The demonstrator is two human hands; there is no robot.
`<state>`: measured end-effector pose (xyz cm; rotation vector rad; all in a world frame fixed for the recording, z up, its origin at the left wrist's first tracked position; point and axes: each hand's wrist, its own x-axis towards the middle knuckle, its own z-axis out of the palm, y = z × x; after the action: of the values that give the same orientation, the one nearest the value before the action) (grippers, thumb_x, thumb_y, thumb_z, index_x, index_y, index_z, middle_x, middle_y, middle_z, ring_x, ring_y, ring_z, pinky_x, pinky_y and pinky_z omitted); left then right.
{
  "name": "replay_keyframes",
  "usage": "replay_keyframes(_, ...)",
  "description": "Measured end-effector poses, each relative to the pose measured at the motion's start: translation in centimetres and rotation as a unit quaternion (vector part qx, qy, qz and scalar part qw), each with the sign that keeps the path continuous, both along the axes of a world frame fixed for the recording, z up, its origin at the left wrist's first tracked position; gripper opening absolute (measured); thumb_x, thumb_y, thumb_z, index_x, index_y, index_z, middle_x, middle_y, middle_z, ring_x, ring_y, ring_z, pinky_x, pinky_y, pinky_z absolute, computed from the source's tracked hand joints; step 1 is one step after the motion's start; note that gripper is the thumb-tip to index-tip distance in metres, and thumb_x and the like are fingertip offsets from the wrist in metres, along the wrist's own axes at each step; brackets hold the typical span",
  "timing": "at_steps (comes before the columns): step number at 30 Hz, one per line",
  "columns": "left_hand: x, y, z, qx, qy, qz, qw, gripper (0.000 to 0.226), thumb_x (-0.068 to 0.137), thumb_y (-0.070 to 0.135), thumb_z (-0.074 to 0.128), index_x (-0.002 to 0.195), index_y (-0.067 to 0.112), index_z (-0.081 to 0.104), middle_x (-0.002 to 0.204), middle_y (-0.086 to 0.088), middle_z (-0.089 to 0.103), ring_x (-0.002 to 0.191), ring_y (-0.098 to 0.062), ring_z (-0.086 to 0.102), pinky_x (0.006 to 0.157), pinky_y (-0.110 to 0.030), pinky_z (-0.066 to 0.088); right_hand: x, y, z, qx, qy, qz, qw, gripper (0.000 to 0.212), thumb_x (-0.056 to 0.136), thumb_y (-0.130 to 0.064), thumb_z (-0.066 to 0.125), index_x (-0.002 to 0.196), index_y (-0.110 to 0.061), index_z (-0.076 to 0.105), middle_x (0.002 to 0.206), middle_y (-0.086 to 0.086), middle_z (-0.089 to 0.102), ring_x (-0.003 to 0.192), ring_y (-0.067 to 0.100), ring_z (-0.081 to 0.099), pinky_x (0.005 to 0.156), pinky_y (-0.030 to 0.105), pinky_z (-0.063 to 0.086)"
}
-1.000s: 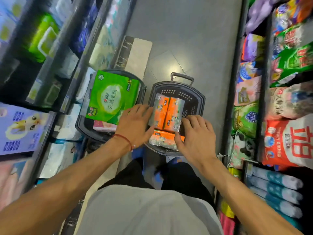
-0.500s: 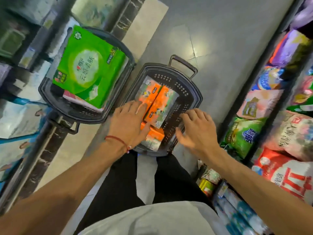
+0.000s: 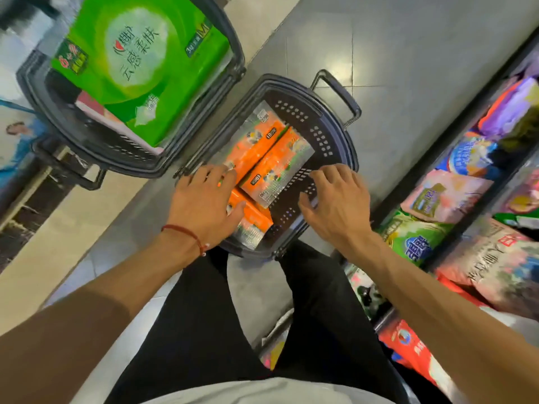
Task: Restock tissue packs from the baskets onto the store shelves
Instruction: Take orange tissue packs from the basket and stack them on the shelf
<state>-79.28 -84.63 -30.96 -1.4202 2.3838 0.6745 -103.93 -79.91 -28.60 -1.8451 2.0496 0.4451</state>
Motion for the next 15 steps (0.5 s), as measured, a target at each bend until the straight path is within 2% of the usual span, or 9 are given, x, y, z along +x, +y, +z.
replay_keyframes(8,-2.9,0.8,-3.1,0.017,0.002,0.165,0.986,0.065,0.089,0.055,0.040,0.136,0.014,0.058,0.137,-0.008,0.059,0.126,-0.033,0.053,0.097,-0.052,0.048,-3.4,-4.7,-6.1,0.013,-0.018,0.138,0.990,0.043,0.095,-0.048,0.054,0.113,-0.012,0.069,0.117,0.009,0.070,0.119,0.033,0.060,0.101,0.046,0.046)
replay_keyframes(11,-5.6,1.5,-4.9,0.035,0.007,0.250,0.968,0.073,0.092,0.063,0.028,0.134,0.013,0.060,0.136,-0.009,0.060,0.125,-0.035,0.055,0.093,-0.052,0.050,-5.3,-7.0,-9.2,0.033,-0.018,0.189,0.981,0.047,0.094,-0.048,0.055,0.121,-0.012,0.069,0.122,0.009,0.070,0.118,0.033,0.059,0.099,0.047,0.045)
replay_keyframes(15,-9.2,3.3,-9.0,0.065,-0.011,0.338,0.939,0.060,0.091,0.051,0.041,0.136,0.014,0.058,0.137,-0.009,0.059,0.126,-0.034,0.054,0.092,-0.049,0.050,-7.0,-9.5,-13.8,0.069,-0.030,0.227,0.971,0.052,0.093,-0.048,0.062,0.131,-0.013,0.066,0.128,0.010,0.068,0.124,0.035,0.056,0.102,0.049,0.044)
